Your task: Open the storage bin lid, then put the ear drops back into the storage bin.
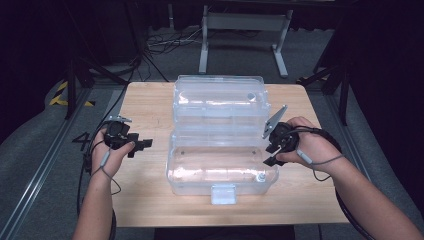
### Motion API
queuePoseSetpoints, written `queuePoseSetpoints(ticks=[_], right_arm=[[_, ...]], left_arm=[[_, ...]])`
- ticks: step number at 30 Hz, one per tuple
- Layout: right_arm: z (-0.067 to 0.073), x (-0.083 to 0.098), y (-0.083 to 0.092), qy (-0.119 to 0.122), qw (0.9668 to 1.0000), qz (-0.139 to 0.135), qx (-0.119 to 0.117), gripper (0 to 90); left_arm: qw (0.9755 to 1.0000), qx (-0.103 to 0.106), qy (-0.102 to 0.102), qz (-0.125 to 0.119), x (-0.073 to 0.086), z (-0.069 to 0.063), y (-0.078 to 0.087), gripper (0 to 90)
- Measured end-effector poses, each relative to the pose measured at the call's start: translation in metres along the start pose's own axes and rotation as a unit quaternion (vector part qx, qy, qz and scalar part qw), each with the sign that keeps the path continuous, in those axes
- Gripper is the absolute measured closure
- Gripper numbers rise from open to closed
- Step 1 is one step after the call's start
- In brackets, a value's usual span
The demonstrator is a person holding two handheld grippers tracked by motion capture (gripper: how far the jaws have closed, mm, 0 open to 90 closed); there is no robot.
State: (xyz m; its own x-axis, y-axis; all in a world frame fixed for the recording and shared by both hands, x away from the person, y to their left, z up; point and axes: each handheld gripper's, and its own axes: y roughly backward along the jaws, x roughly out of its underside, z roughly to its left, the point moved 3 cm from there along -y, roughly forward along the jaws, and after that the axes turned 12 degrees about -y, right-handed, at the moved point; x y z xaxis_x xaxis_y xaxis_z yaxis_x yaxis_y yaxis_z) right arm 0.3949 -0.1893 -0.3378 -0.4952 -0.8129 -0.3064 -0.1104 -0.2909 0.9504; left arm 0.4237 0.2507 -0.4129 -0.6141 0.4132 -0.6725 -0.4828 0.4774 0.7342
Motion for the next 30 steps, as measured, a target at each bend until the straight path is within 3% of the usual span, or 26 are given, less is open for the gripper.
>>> queuePoseSetpoints(ticks=[11,16,20,30], right_arm=[[-0.006,-0.009,0.014,-0.008,0.9986,-0.051,-0.010,53.7],[-0.010,-0.015,0.019,-0.011,0.9977,-0.066,-0.014,53.6],[-0.014,-0.022,0.022,-0.012,0.9967,-0.079,-0.013,53.4],[-0.030,-0.039,0.029,-0.022,0.9944,-0.103,-0.008,52.3]], left_arm=[[0.9994,0.003,-0.032,-0.015,-0.009,-0.021,0.019,33.7],[0.9983,0.020,-0.050,-0.021,-0.014,-0.032,0.027,33.8],[0.9966,0.042,-0.063,-0.033,-0.018,-0.043,0.034,33.9],[0.9921,0.057,-0.106,-0.033,-0.021,-0.068,0.047,33.9]])
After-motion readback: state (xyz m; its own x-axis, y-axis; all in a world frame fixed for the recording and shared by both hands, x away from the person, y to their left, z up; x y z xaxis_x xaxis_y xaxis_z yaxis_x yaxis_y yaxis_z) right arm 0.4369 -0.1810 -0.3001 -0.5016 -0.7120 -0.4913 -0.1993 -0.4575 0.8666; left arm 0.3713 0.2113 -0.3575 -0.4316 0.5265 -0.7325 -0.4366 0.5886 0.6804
